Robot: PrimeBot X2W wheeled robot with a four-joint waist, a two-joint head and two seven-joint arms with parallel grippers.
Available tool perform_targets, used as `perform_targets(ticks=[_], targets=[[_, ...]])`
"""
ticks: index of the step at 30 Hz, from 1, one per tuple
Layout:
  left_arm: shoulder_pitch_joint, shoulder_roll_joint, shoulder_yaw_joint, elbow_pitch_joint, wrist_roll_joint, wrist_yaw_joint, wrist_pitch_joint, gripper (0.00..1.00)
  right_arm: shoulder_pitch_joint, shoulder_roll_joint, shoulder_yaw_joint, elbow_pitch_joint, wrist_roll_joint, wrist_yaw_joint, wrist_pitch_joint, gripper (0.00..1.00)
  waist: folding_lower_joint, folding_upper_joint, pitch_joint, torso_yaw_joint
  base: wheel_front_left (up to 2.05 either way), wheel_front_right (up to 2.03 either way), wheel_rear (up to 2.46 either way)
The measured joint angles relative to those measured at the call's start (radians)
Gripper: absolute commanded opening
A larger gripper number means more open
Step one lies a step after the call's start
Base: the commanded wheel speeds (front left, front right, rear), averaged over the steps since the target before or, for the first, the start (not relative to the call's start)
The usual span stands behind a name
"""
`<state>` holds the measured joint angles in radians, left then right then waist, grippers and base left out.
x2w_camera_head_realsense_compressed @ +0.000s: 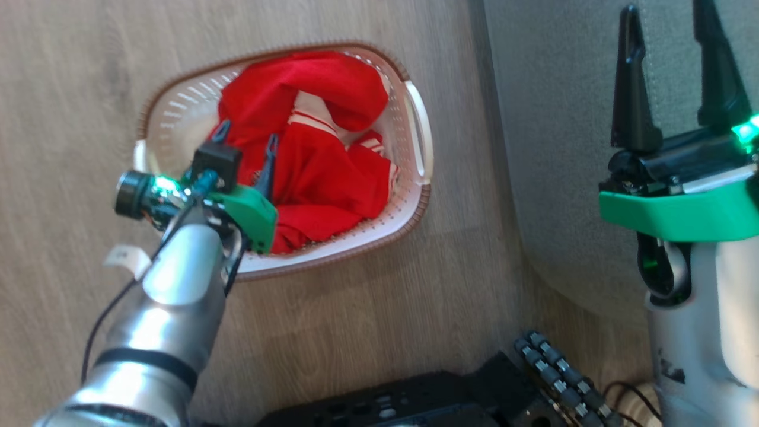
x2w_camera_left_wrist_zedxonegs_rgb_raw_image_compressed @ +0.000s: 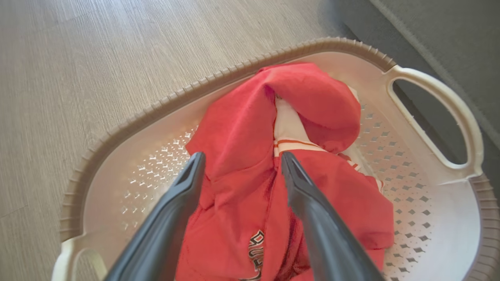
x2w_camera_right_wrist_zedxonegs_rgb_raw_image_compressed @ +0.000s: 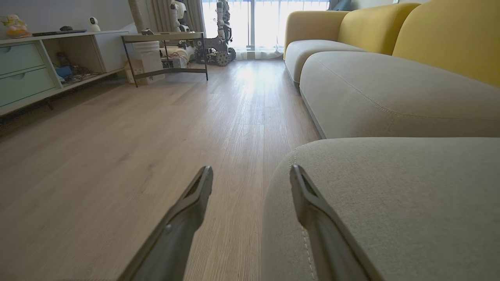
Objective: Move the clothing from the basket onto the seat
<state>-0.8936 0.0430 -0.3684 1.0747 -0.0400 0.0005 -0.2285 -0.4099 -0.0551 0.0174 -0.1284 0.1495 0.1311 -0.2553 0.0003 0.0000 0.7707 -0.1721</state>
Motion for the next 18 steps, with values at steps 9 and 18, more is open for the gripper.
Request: perform_targets(ticks=[9, 18], targets=[[-0.123, 0.035, -0.003, 0.128, 0.015, 0.041, 0.017, 1.0, -0.033, 0.0, 0.034, -0.04, 0.028, 0.0, 0.0, 1.0, -0.0001, 0.0001, 0.072, -0.051, 0.0, 0.0, 0.0], [-0.179, 0.036, -0.013, 0.171, 0.015, 0.044, 0.016, 1.0, -0.033, 0.0, 0.048, -0.051, 0.046, 0.0, 0.0, 1.0, -0.0002, 0.0001, 0.107, -0.074, 0.0, 0.0, 0.0]])
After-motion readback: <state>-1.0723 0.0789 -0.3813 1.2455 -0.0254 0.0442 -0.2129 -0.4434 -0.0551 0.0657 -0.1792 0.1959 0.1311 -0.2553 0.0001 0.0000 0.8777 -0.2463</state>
